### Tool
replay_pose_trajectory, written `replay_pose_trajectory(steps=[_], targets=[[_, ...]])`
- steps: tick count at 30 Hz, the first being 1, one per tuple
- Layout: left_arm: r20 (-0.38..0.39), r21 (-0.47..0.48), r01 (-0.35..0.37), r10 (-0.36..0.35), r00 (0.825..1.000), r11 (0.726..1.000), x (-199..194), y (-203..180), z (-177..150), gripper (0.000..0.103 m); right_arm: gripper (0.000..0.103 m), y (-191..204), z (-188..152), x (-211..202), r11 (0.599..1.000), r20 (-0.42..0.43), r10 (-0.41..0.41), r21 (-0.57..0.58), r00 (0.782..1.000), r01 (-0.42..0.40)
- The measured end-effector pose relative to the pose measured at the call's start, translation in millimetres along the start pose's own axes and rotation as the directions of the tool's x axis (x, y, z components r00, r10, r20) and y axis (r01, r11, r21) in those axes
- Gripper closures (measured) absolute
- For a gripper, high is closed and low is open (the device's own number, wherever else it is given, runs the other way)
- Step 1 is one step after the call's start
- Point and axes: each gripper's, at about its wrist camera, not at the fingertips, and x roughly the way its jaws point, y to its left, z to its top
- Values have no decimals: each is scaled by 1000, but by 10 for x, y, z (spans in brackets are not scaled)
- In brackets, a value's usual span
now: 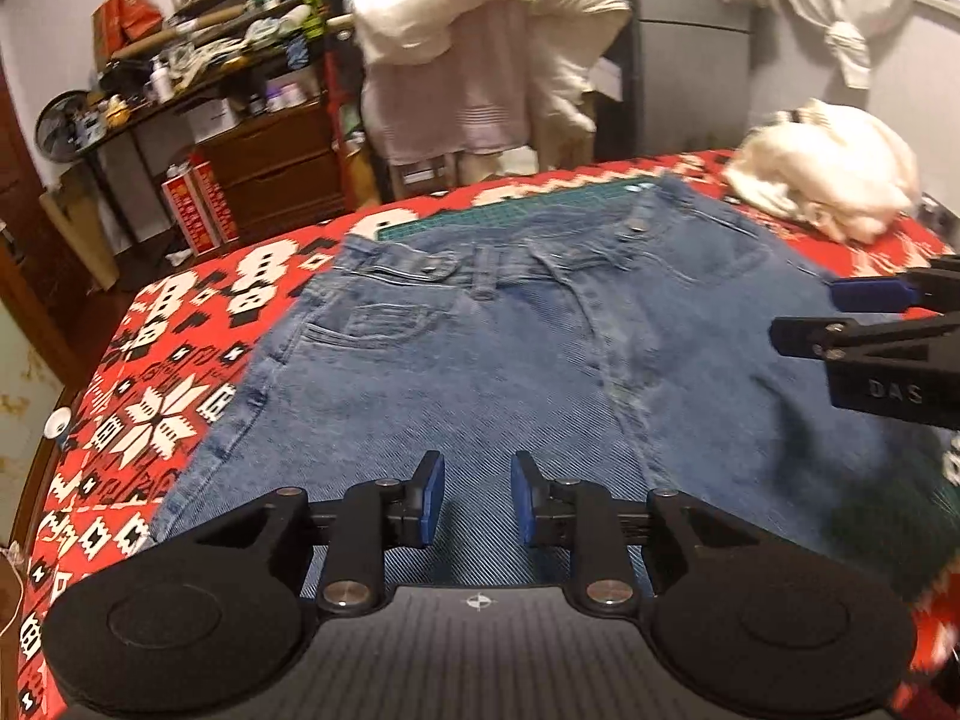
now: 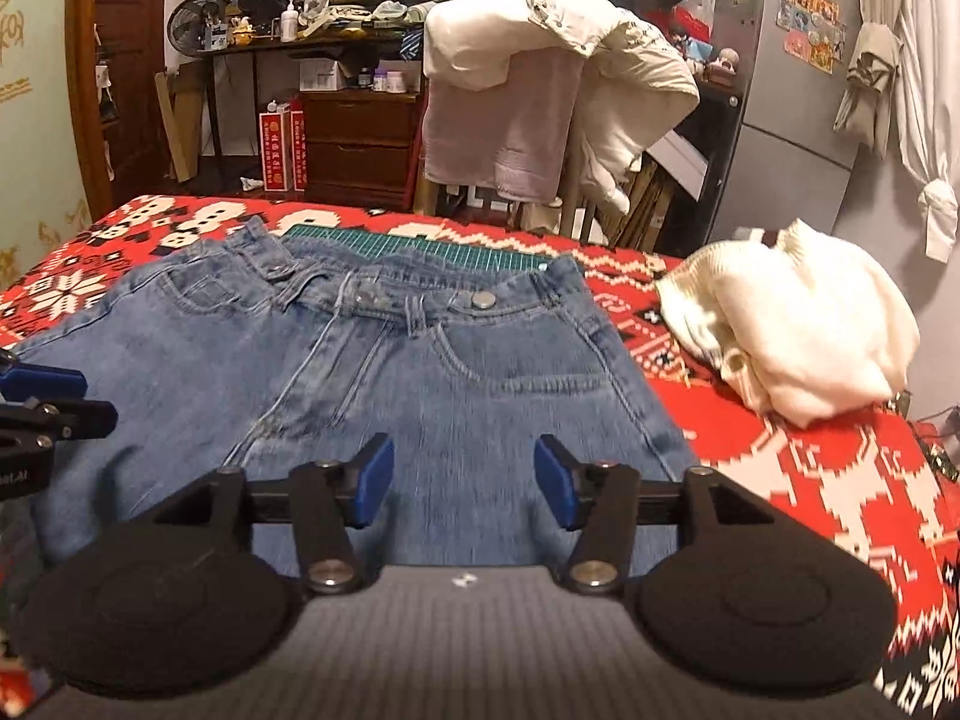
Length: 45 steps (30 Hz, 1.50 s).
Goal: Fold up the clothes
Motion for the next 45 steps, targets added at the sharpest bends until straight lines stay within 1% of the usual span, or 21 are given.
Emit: replay_pose_trajectory(steps=[2, 4, 5, 8, 11, 12, 14, 15, 16, 18, 22, 26, 38, 45], targets=[[-3, -13, -6, 6, 1000, 1000, 70, 35, 54, 78, 36, -14, 36, 104, 1000, 2, -4, 4, 1000, 4], [3, -14, -18, 18, 1000, 1000, 119, 37, 94, 73, 31, -35, 49, 204, 1000, -2, -12, 11, 1000, 12], [8, -11, -24, 24, 1000, 1000, 138, 36, 108, 70, 30, -46, 52, 253, 1000, -6, -17, 15, 1000, 17], [5, -1, -29, 29, 1000, 1000, 209, 18, 128, 65, 27, -89, 36, 363, 1000, -22, -12, 28, 1000, 13], [-13, 1, -31, 31, 999, 1000, 314, 11, 123, 61, 20, -133, -5, 439, 999, -33, -3, 35, 999, 4], [-21, -2, -33, 33, 999, 999, 348, 10, 116, 59, 17, -142, -24, 460, 999, -39, 1, 35, 999, 1], [-35, -8, -38, 38, 999, 999, 403, 7, 104, 59, 14, -154, -75, 508, 999, -52, -1, 33, 999, 3], [-40, -10, -40, 40, 998, 999, 422, 5, 99, 59, 11, -157, -101, 529, 999, -60, -3, 33, 998, 5], [-45, -13, -42, 42, 998, 999, 440, 3, 95, 59, 5, -161, -129, 552, 999, -70, -5, 32, 998, 7], [-44, -13, -44, 44, 998, 999, 439, -5, 90, 57, 0, -187, -188, 577, 999, -73, -8, 49, 997, 12], [-39, -4, -33, 33, 999, 999, 414, -25, 94, 56, 1, -221, -228, 583, 998, -66, -4, 62, 998, 8], [-47, 2, -26, 26, 999, 1000, 422, -40, 95, 56, 0, -202, -289, 570, 998, -27, -17, 66, 999, 19], [-72, -3, -24, 23, 997, 1000, 398, -59, 57, 54, 0, -194, -277, 565, 998, -24, -15, 66, 1000, 16], [-66, 26, -24, 26, 997, 999, 359, -123, 27, 53, 0, -197, -278, 565, 998, -24, -15, 67, 1000, 16]])
